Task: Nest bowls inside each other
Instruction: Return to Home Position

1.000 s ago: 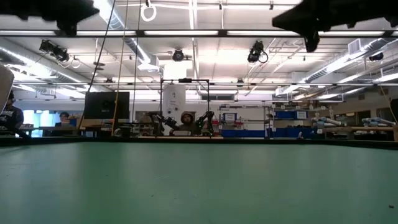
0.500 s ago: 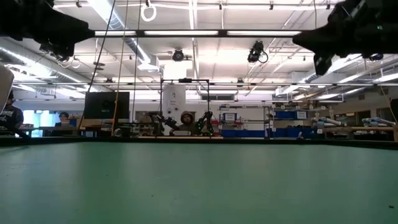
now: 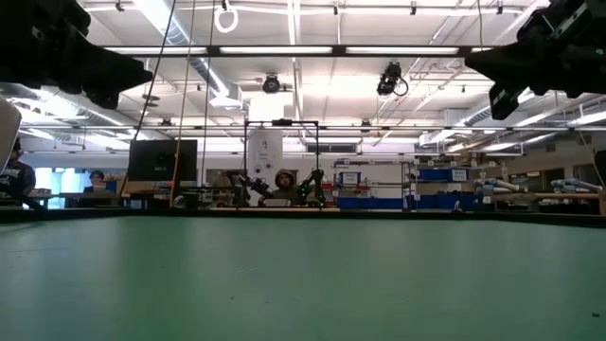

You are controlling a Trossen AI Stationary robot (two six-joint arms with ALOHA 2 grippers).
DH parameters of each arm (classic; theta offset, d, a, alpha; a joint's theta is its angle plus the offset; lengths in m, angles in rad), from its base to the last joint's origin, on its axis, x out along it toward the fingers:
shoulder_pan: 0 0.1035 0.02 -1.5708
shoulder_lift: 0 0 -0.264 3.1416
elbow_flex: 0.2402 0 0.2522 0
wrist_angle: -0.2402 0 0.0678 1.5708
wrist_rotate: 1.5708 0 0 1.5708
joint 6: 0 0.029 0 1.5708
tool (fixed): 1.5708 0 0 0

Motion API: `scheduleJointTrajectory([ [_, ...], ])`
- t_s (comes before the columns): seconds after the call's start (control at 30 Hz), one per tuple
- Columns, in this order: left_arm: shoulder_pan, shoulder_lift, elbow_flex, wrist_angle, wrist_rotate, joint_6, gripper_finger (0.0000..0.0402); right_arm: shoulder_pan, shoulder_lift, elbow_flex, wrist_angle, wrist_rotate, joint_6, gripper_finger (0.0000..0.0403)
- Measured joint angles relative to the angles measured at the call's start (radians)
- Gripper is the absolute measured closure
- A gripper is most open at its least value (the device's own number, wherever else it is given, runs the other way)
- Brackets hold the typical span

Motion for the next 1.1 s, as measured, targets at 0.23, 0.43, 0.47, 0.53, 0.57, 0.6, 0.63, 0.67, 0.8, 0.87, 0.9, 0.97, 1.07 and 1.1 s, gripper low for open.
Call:
scheduleJointTrajectory([
  [0.23, 0.046, 0.0, -0.021, 0.01, 0.048, -0.023, 0.026, -0.015, -0.125, 0.0, -0.142, -0.002, -0.001, 0.04],
  [0.43, 0.051, 0.0, -0.021, -0.013, 0.148, 0.0, 0.026, -0.015, -0.224, -0.004, -0.25, -0.02, 0.001, 0.0399],
  [0.47, 0.051, 0.0, -0.021, 0.005, 0.158, 0.012, 0.026, -0.015, -0.242, -0.011, -0.247, -0.029, 0.005, 0.0399],
  [0.53, 0.051, -0.001, -0.021, 0.032, 0.167, 0.038, 0.026, -0.015, -0.25, -0.028, -0.227, -0.042, 0.005, 0.0399],
  [0.57, 0.051, -0.001, -0.021, 0.042, 0.17, 0.049, 0.026, -0.015, -0.249, -0.029, -0.243, -0.046, 0.003, 0.0399],
  [0.6, 0.051, 0.0, -0.022, 0.052, 0.17, 0.053, 0.026, -0.015, -0.245, -0.029, -0.24, -0.046, 0.002, 0.0399],
  [0.63, 0.051, 0.0, -0.029, 0.074, 0.17, 0.055, 0.026, -0.015, -0.244, -0.029, -0.235, -0.043, 0.002, 0.0399],
  [0.67, 0.052, -0.001, -0.043, 0.105, 0.171, 0.06, 0.026, -0.015, -0.247, -0.029, -0.234, -0.037, 0.001, 0.0399],
  [0.8, 0.078, 0.007, -0.085, 0.184, 0.218, 0.065, 0.026, -0.015, -0.25, -0.029, -0.222, -0.034, -0.004, 0.0398],
  [0.87, 0.096, 0.006, -0.085, 0.196, 0.237, 0.065, 0.026, -0.015, -0.25, -0.029, -0.222, -0.037, -0.006, 0.0398],
  [0.9, 0.107, 0.007, -0.085, 0.208, 0.256, 0.071, 0.026, -0.015, -0.25, -0.029, -0.222, -0.042, -0.007, 0.0398],
  [0.97, 0.131, 0.008, -0.085, 0.227, 0.287, 0.081, 0.026, -0.015, -0.25, -0.029, -0.224, -0.046, -0.007, 0.0398],
  [1.07, 0.185, 0.008, -0.085, 0.243, 0.335, 0.078, 0.026, -0.015, -0.25, -0.029, -0.227, -0.053, -0.026, 0.0398],
  [1.1, 0.204, 0.008, -0.086, 0.245, 0.354, 0.063, 0.026, -0.015, -0.25, -0.029, -0.233, -0.053, -0.035, 0.0398],
])
